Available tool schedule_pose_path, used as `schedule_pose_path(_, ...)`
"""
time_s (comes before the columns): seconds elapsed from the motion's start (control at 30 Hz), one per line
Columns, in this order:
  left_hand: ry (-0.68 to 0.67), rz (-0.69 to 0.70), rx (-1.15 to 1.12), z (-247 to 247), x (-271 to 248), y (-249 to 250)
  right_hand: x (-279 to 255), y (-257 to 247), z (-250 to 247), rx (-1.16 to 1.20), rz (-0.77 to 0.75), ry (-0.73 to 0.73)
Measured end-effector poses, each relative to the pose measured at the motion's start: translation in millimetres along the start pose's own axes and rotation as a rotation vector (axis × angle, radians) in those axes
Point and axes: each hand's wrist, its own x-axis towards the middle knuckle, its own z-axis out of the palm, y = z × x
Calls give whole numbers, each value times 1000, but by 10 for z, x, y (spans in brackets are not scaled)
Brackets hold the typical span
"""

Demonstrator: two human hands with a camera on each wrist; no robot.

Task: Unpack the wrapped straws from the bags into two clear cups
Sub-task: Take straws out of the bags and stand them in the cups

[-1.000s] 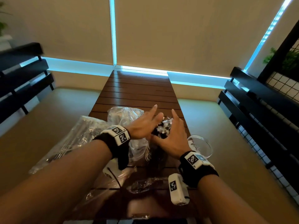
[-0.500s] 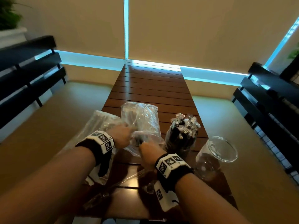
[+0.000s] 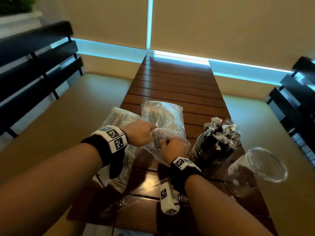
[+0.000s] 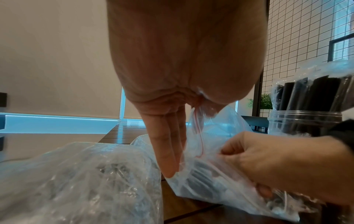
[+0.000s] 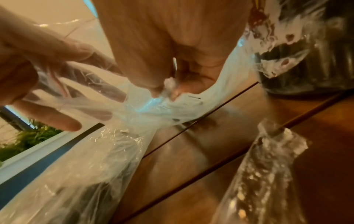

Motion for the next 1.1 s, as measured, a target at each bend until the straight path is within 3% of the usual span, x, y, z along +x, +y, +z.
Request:
schedule_pose_path(0.07,-8,9,-14,-8,10,-7,30,-9,-2,109,42,26)
schedule_pose_path(0.13,-2,20,-19,-19,10,-4,58,-6,25,235,45,-45)
schedule_pose_path(0.2,5,21,-6,-31,14,-9,54,-61,13,460,10,-105)
schedule_pose_path(0.27,19,6,-8,-33,25,-23,65,-124,17,648,39,-72)
schedule_pose_path(0.4,12,-17,-19,-34,43,-48,73,-152,-1,566,199,25)
schedule_pose_path(0.53,8,-50,-18,-48,57,-71,-8,-84,-75,507,132,171)
schedule_pose_path(0.67,-5,-81,-66,-86,58,-49,30,-46,-22,870,101,167)
schedule_pose_path(0.73,2,-95,-88,-104,54,-17,11,-58,-19,943,76,109)
schedule_pose_path(0.83,14,-127,-134,-132,38,36,-139,-75,-92,829,-47,-21)
schedule_pose_path(1.0,41,-173,-153,-143,8,24,-478,-43,-306,453,-120,-675)
schedule_pose_path(1.1,31,-181,-130,-142,-5,28,-534,-68,-332,45,-225,-771)
